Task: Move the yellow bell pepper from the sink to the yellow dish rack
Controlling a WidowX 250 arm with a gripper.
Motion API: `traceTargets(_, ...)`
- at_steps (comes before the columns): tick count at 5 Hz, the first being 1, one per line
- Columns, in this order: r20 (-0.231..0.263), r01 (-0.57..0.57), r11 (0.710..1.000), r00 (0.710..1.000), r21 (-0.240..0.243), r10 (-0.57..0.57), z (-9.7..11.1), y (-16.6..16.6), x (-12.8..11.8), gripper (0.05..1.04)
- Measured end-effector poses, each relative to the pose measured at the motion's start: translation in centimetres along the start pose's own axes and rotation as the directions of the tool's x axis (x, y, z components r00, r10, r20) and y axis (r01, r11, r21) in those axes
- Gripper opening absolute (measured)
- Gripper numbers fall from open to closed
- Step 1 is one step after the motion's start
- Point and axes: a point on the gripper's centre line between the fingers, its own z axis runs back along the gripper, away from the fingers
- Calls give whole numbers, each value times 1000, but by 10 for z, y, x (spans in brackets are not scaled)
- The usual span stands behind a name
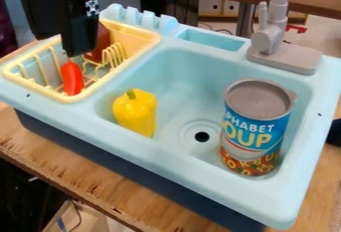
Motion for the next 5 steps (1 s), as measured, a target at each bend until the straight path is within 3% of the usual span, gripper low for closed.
traceTargets(1, -21, -8, 1000, 1000, -10, 8, -5, -1, 0, 1007)
traceTargets(3, 28, -94, 995, 995, -38, 95, -15, -36, 29, 1007)
traceTargets(5, -29, -149, 989, 988, -18, 149, -42, -31, 46, 1007)
